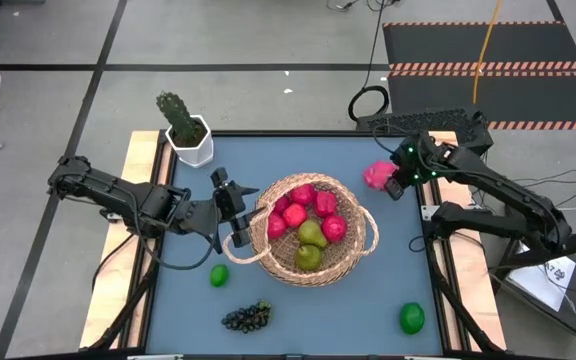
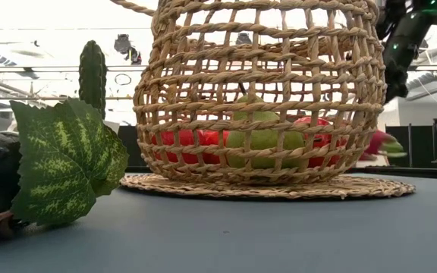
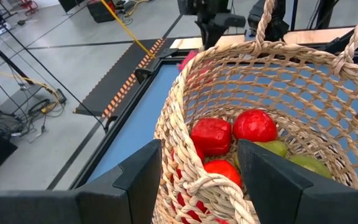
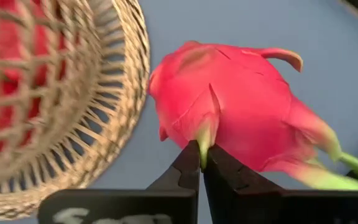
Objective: Build produce basket
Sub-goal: Put the pink dragon fruit into the brown basket
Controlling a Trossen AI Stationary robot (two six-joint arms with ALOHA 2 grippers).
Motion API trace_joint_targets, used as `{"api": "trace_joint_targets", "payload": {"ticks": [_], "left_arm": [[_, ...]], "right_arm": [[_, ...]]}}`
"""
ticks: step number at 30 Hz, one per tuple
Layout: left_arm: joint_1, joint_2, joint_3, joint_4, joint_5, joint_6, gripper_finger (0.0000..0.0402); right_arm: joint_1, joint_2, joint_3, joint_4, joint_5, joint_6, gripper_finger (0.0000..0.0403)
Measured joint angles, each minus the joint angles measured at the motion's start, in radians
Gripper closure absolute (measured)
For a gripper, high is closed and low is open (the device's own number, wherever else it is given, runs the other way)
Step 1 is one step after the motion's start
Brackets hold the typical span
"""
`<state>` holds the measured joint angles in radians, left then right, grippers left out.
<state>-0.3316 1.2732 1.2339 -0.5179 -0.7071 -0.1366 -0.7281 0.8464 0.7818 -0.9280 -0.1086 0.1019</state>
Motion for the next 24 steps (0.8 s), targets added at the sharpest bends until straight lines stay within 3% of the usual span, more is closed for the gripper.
{"api": "trace_joint_targets", "payload": {"ticks": [11, 17, 24], "left_arm": [[0.005, 0.000, 0.000, 0.026, 0.001, 0.013, 0.0190], [0.005, 0.000, 0.000, 0.026, 0.002, 0.013, 0.0190], [0.005, 0.000, 0.000, 0.026, 0.003, 0.013, 0.0190]], "right_arm": [[0.114, -0.052, 0.140, 0.007, 0.007, 0.070, 0.0399], [0.210, -0.052, 0.245, 0.012, 0.084, 0.097, 0.0399], [0.316, -0.052, 0.339, 0.054, 0.089, 0.122, 0.0399]]}}
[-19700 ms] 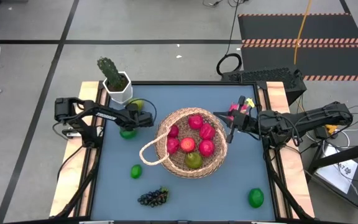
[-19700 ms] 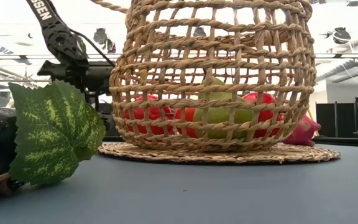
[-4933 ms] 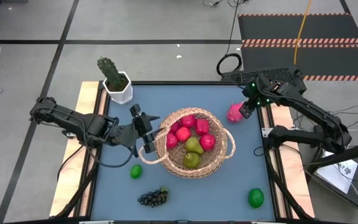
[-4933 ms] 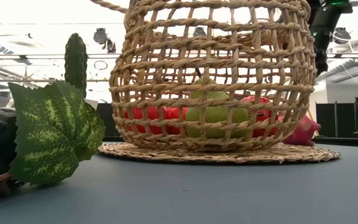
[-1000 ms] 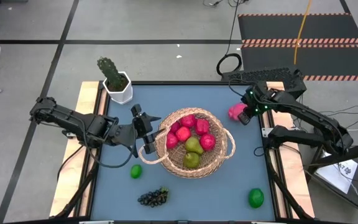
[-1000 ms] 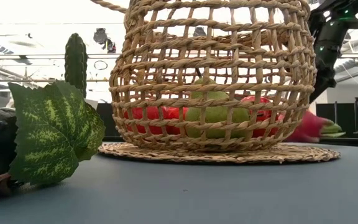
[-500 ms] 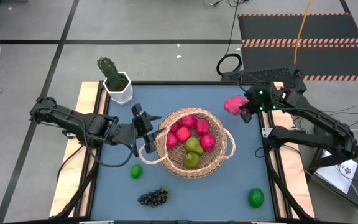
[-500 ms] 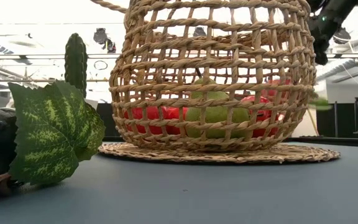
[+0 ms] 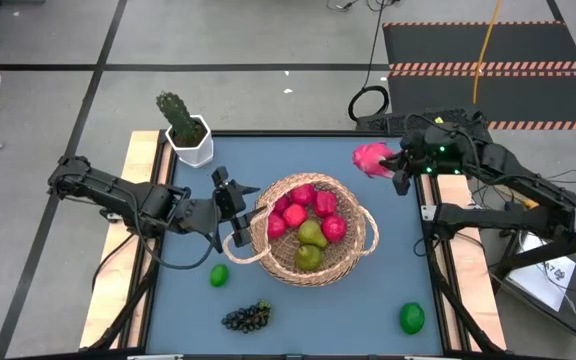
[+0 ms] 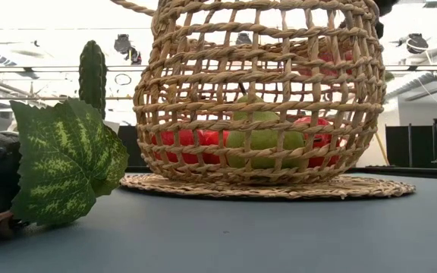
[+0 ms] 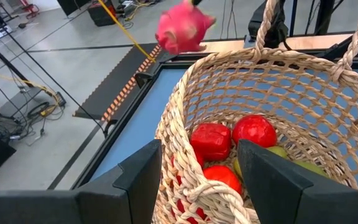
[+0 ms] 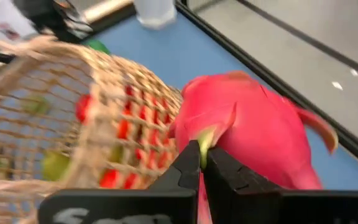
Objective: Build produce basket
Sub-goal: Put the pink dragon fruit into the brown basket
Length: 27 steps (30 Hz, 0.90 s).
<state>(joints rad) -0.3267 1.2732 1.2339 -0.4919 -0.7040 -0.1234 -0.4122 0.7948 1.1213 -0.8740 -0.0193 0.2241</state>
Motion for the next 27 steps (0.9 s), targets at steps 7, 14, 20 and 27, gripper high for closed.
{"api": "trace_joint_targets", "payload": {"ticks": [7, 14, 20, 27], "left_arm": [[0.000, 0.000, 0.000, 0.000, 0.000, 0.000, 0.0190], [0.000, 0.000, 0.000, 0.000, 0.000, 0.000, 0.0190], [0.000, 0.000, 0.000, 0.000, 0.000, -0.004, 0.0190], [0.000, 0.000, 0.000, 0.006, 0.000, -0.008, 0.0190]], "right_arm": [[0.111, 0.000, 0.016, 0.144, -0.005, 0.000, 0.0399], [0.238, 0.018, 0.016, 0.293, 0.029, 0.004, 0.0399], [0.331, 0.057, 0.017, 0.381, 0.078, -0.006, 0.0399], [0.425, 0.152, 0.124, 0.349, 0.153, -0.069, 0.0399]]}}
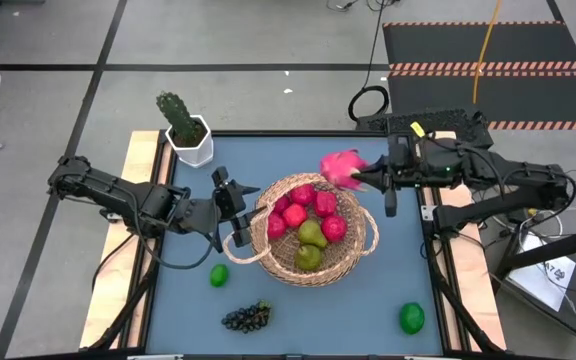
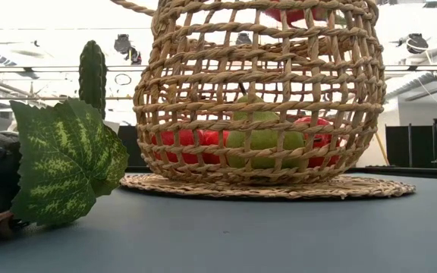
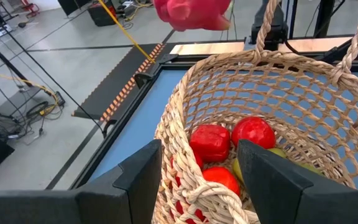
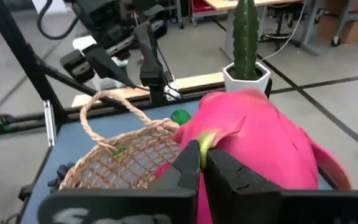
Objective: Build produce basket
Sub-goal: Put the pink dragon fruit into the brown basket
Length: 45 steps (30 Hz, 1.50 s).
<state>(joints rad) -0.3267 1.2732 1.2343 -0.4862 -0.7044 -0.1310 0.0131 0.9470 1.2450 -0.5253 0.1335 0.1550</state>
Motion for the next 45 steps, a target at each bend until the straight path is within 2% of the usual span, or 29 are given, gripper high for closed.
{"api": "trace_joint_targets", "payload": {"ticks": [11, 22, 31, 38, 45], "left_arm": [[0.000, 0.000, 0.000, 0.000, 0.000, -0.011, 0.0190], [0.000, 0.000, 0.000, -0.003, 0.000, -0.011, 0.0190], [-0.001, 0.000, 0.000, -0.003, 0.000, -0.012, 0.0190], [0.000, 0.000, 0.000, -0.003, 0.000, -0.012, 0.0190], [0.000, 0.000, 0.000, -0.003, 0.000, -0.012, 0.0190]], "right_arm": [[0.095, 0.180, 0.239, -0.152, 0.027, -0.089, 0.0399], [0.175, 0.271, 0.381, -0.219, 0.027, -0.152, 0.0399], [0.226, 0.296, 0.405, -0.186, 0.029, -0.181, 0.0399], [0.283, 0.321, 0.405, -0.183, 0.102, -0.230, 0.0399], [0.332, 0.324, 0.405, -0.241, 0.099, -0.457, 0.0399]]}}
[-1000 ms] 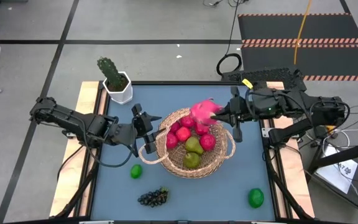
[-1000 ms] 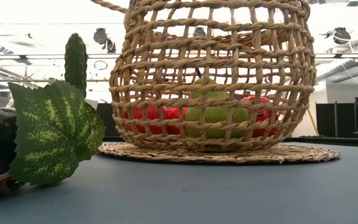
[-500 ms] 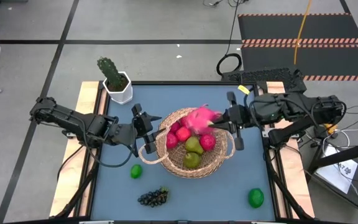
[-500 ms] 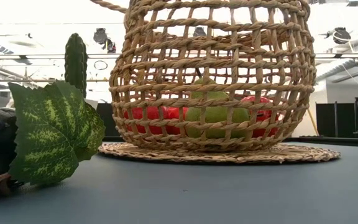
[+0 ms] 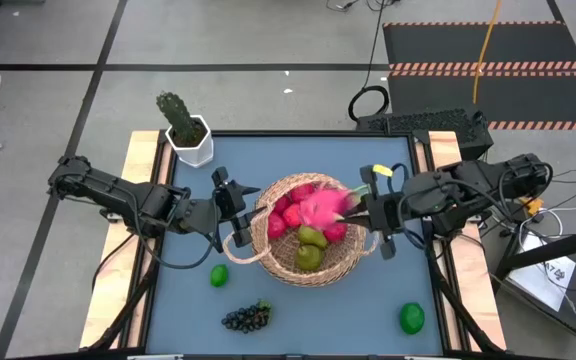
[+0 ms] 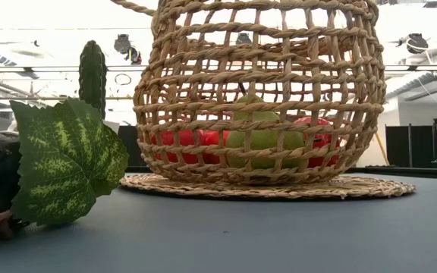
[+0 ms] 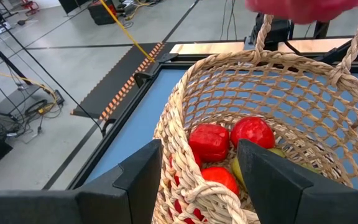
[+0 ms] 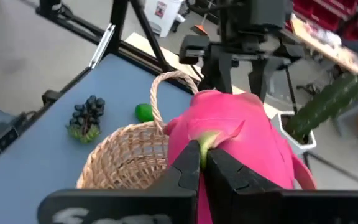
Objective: Build produce basket
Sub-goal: Put the pink dragon fruit into the brown basket
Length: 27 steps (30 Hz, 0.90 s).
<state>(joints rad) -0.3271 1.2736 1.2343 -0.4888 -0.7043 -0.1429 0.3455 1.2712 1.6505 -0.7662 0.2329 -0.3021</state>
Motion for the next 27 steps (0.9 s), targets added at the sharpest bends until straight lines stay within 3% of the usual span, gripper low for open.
{"api": "trace_joint_targets", "payload": {"ticks": [12, 27], "left_arm": [[-0.001, 0.000, 0.000, 0.000, 0.000, -0.003, 0.0190], [-0.002, 0.000, 0.000, 0.000, 0.000, -0.010, 0.0190]], "right_arm": [[0.083, -0.003, 0.000, 0.048, 0.001, -0.261, 0.0399], [0.088, -0.003, 0.000, 0.100, 0.002, -0.193, 0.0399]]}}
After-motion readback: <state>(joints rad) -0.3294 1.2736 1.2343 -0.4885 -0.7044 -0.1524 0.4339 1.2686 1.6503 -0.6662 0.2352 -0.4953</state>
